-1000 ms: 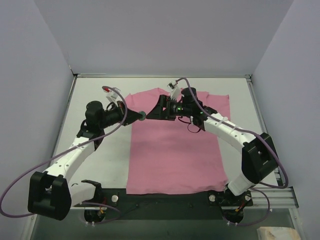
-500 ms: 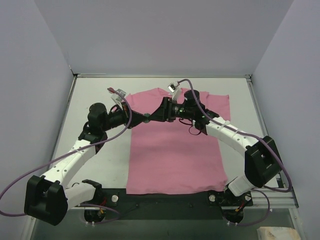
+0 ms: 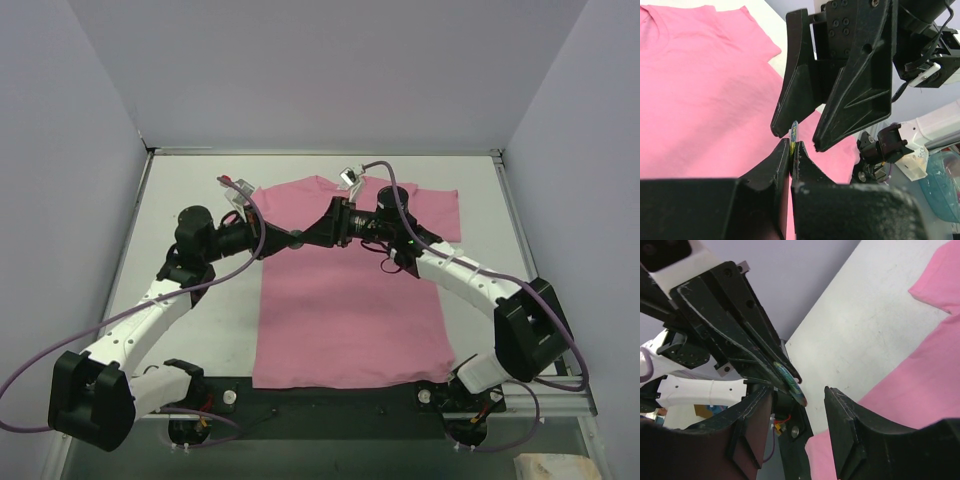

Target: Pin the brooch onto the clothing

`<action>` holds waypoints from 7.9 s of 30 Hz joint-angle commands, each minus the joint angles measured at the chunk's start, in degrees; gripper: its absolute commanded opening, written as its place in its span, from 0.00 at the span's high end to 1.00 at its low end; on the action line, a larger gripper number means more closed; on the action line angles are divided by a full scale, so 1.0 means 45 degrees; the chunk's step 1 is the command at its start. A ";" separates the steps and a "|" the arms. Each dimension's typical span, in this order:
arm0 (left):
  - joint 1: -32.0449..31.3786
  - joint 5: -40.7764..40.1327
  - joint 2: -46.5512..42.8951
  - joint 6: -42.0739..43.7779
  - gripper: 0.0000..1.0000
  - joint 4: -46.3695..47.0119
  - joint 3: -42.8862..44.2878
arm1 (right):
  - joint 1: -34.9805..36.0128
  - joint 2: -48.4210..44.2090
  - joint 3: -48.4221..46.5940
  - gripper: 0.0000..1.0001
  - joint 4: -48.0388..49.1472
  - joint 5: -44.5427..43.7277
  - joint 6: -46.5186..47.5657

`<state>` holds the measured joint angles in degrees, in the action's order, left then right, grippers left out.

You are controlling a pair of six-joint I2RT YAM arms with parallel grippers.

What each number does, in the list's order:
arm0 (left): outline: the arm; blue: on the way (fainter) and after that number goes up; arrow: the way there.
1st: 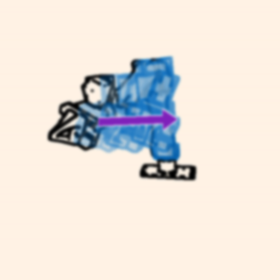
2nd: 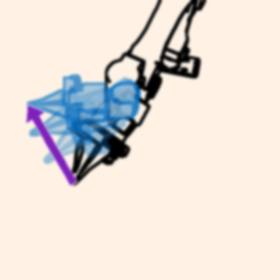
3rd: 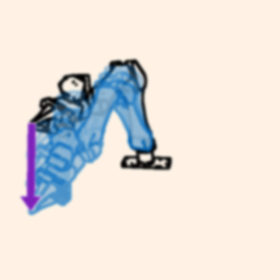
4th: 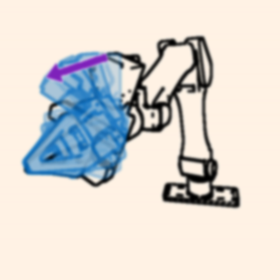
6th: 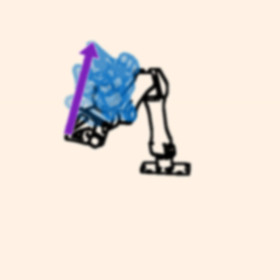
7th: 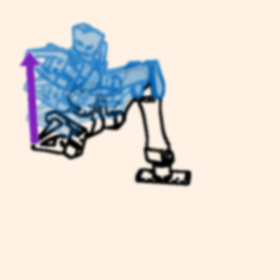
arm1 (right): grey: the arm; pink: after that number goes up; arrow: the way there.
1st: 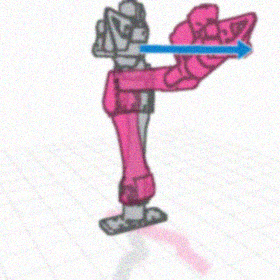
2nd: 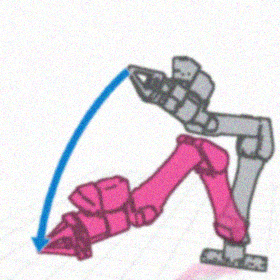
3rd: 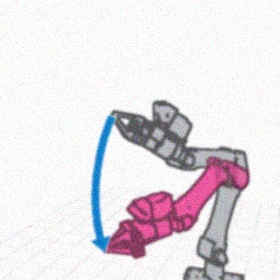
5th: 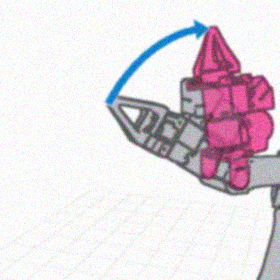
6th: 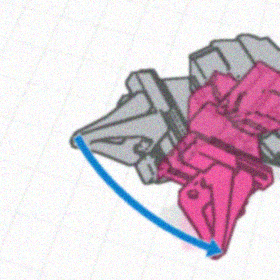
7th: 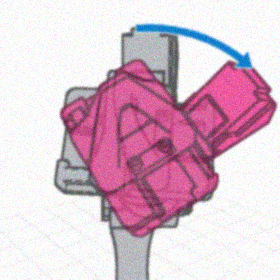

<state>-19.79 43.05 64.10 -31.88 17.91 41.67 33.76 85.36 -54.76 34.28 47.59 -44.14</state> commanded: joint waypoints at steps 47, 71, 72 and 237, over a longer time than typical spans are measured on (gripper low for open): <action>-0.0172 -0.3237 -0.2700 0.2552 0.20 -0.4487 0.1951 | 0.0018 -0.2133 -0.0779 1.00 -0.2051 -0.1278 0.1450; -0.7456 -1.4423 0.0599 0.6126 0.15 -0.7457 0.5056 | -0.0295 -0.1762 -0.2577 1.00 -0.6622 -0.4248 0.0395; -0.7709 -1.4681 0.0929 0.6224 0.15 -0.7360 0.5153 | -0.0295 -0.1762 -0.2615 1.00 -0.6661 -0.4248 0.0376; -0.1871 0.4809 0.0659 -0.2213 1.00 0.1840 0.2986 | -0.0197 -0.4673 0.0041 0.71 -0.1740 0.1826 0.3695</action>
<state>-28.38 64.90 69.19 -42.76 25.19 52.97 32.69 64.12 -53.08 24.95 56.73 -30.17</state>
